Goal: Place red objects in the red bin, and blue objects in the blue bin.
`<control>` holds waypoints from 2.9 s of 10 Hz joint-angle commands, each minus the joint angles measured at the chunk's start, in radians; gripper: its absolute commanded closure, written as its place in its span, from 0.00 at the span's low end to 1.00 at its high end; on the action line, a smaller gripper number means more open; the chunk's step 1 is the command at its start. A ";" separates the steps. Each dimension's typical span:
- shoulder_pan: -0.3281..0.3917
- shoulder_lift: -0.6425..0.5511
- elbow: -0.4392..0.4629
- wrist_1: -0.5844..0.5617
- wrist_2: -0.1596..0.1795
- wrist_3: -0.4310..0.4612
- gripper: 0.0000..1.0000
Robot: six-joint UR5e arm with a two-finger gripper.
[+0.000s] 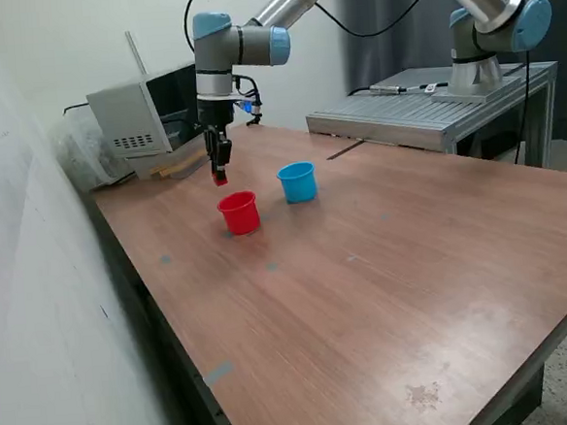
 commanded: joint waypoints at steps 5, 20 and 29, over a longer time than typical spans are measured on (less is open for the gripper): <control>0.005 -0.005 0.052 0.000 0.008 -0.010 1.00; 0.144 -0.782 0.320 0.710 -0.061 -0.002 0.00; 0.218 -0.964 0.458 0.997 -0.043 0.047 0.00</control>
